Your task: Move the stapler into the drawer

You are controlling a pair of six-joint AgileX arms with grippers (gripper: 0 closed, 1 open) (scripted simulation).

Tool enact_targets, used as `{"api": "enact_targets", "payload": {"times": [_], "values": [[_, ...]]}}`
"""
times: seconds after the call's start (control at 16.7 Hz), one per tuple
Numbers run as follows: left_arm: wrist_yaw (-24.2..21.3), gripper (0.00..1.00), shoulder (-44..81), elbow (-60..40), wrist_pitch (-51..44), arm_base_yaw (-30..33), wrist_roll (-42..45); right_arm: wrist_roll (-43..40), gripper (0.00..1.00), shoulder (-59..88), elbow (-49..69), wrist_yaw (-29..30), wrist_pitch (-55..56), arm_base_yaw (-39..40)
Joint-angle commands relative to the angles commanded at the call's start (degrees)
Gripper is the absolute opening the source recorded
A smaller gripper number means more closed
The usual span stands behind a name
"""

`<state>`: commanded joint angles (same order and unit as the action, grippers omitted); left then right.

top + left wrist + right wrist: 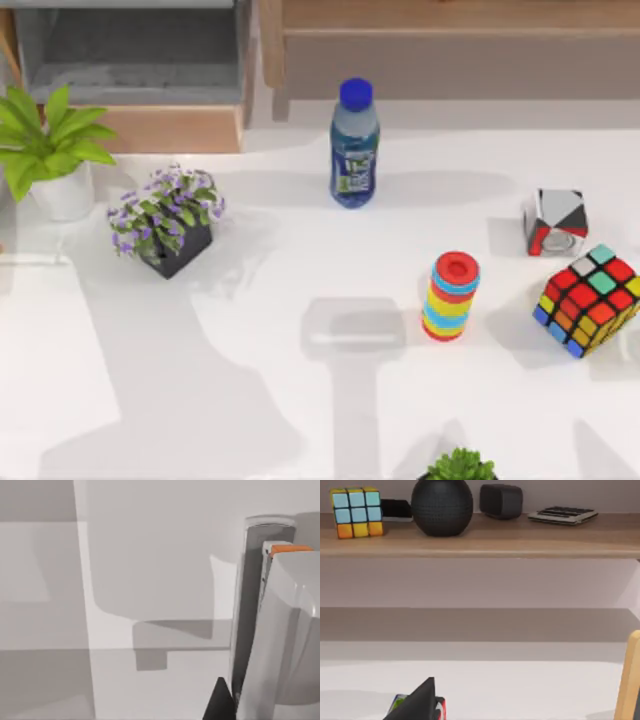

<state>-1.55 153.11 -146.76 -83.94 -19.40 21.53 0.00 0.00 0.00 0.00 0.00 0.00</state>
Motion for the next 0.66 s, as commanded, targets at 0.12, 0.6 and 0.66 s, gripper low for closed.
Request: {"api": "enact_targets", "payload": {"times": [0.12, 0.6, 0.66], "values": [[0.0, 0.75, 0.0, 0.0, 0.0, 0.0, 0.0, 0.0, 1.0, 0.0, 0.0, 0.0, 0.0, 0.0], [0.0, 1.0, 0.0, 0.0, 0.0, 0.0, 0.0, 0.0, 1.0, 0.0, 0.0, 0.0, 0.0, 0.0], [0.0, 1.0, 0.0, 0.0, 0.0, 0.0, 0.0, 0.0, 1.0, 0.0, 0.0, 0.0, 0.0, 0.0]]}}
